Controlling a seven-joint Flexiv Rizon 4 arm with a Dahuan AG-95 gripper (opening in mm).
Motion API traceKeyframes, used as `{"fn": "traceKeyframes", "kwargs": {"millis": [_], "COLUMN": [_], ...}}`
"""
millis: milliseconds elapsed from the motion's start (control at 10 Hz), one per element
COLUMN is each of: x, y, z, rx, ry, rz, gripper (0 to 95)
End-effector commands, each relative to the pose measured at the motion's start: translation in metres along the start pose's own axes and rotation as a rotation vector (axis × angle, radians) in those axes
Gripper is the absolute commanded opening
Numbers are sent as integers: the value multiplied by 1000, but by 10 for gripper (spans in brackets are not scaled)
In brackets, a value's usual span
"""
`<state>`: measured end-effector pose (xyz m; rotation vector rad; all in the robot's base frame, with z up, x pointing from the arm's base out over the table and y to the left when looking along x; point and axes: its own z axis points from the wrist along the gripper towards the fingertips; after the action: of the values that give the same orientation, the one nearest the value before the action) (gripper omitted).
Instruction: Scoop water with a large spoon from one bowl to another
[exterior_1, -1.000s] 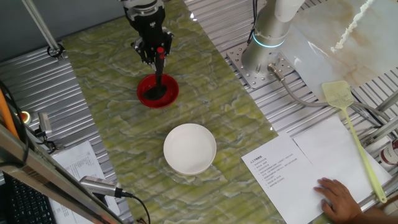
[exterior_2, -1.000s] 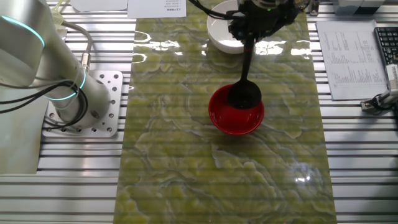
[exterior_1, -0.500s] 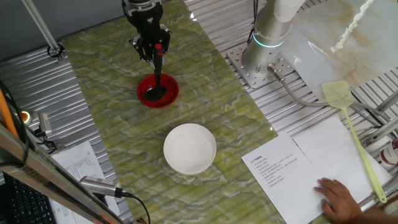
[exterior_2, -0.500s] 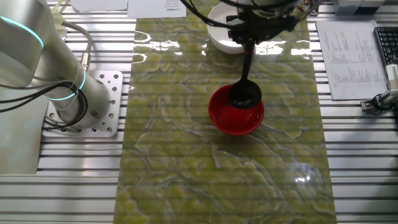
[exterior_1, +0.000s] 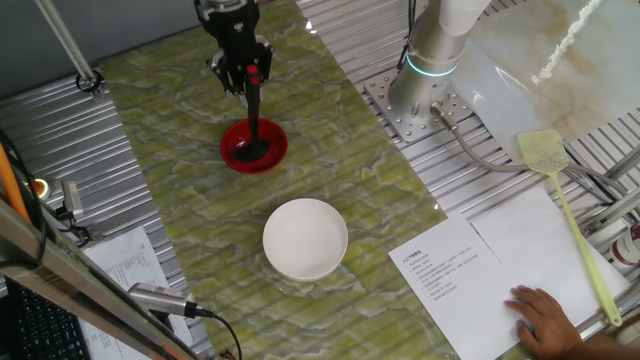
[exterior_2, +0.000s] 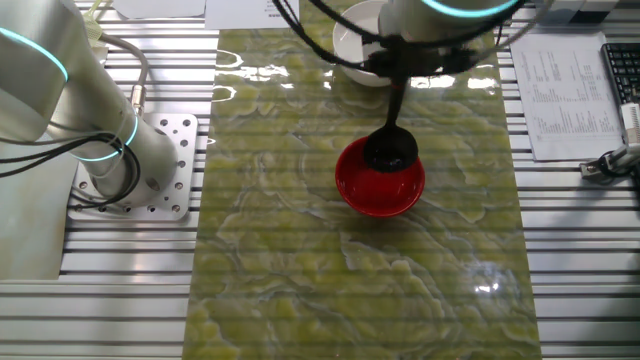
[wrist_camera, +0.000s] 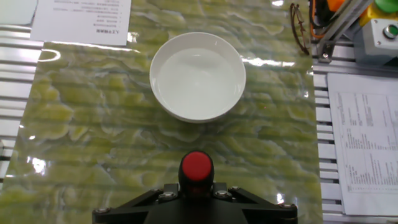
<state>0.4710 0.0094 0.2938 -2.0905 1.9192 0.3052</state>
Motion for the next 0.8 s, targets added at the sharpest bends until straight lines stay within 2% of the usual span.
{"fn": "traceKeyframes", "kwargs": {"millis": [100,800], "x": [5,18], "y": [1,3], "z": [-2,-4], "rx": [4,18], "ry": [-27,-116], "rz": [2,27], "gripper": [0,0]}}
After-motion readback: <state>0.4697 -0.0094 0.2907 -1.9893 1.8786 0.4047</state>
